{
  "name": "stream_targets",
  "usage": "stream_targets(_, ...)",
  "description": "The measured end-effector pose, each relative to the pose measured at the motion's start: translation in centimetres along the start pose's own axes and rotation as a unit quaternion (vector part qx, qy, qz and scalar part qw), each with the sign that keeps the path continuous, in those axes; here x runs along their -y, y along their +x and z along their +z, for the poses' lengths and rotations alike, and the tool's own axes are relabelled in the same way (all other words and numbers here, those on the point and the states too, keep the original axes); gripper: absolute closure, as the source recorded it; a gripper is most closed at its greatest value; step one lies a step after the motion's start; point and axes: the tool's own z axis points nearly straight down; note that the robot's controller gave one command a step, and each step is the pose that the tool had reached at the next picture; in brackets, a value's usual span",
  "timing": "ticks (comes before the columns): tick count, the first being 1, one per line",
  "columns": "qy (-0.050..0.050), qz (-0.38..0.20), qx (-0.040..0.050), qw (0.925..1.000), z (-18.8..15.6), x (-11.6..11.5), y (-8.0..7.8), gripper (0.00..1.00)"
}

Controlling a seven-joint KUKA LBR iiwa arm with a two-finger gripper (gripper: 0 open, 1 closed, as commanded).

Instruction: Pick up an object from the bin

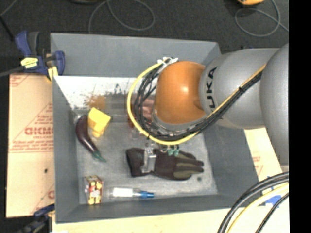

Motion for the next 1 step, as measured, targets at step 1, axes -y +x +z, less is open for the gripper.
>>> stream_targets(1, 0.001, 0.022, 0.0012, 0.9998, 3.59, 1.58, -2.26, 0.00)
